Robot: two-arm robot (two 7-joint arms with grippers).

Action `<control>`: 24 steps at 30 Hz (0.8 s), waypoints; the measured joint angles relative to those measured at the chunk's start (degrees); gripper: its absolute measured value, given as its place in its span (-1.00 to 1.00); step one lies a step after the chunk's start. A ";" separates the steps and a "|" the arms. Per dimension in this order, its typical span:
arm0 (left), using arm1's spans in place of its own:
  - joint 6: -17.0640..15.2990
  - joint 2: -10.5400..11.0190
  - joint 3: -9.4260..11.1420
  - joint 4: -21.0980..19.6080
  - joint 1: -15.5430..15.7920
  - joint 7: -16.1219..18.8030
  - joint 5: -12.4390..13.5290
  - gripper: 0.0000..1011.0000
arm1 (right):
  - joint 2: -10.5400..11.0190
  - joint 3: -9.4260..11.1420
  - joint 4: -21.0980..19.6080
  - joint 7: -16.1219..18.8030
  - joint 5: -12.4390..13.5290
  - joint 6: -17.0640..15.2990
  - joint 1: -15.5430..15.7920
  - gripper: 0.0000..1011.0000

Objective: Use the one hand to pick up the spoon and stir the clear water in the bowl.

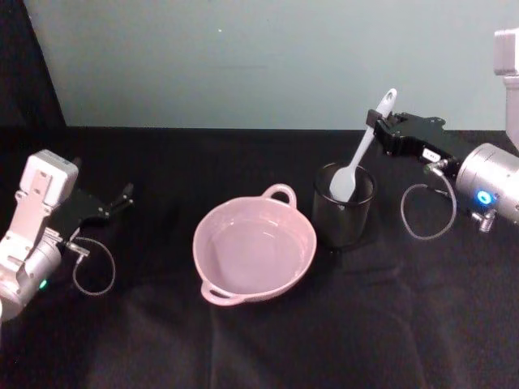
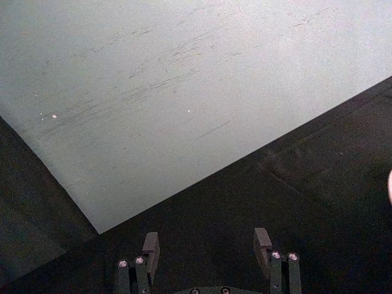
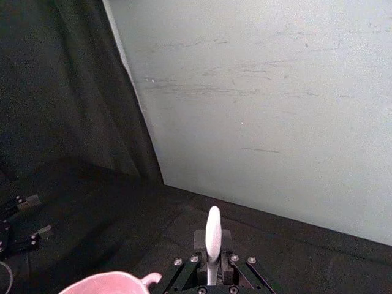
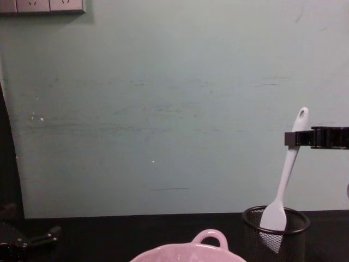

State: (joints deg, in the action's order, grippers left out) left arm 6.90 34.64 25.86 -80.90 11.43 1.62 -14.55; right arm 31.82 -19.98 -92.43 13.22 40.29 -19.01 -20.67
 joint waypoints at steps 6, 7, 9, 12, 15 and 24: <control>0.00 0.00 0.00 0.00 0.00 0.00 0.00 1.00 | -0.75 0.34 0.69 -0.09 -0.13 -0.05 0.67 -0.76; 0.00 0.00 0.00 0.00 0.00 0.00 0.00 1.00 | -0.84 0.39 0.74 -0.13 -0.15 -0.06 0.79 -0.76; 0.00 0.00 0.00 0.00 0.00 0.00 0.00 1.00 | -1.08 0.58 0.81 -0.37 -0.18 -0.07 1.21 -0.76; 0.00 0.00 0.00 0.00 0.00 0.00 0.00 1.00 | -1.34 0.74 0.93 -0.47 -0.16 -0.09 1.71 -0.76; 0.00 0.00 0.00 0.00 0.00 0.00 0.00 1.00 | -1.61 0.88 1.14 -0.47 -0.10 -0.08 2.23 -0.76; 0.00 0.00 0.00 0.00 0.00 0.00 0.00 1.00 | -2.24 1.57 1.46 -1.01 -0.07 0.35 3.44 -0.76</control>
State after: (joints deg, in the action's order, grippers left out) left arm 6.90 34.64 25.86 -80.90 11.44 1.62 -14.55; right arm 29.59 -18.41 -90.96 12.20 40.21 -18.66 -17.23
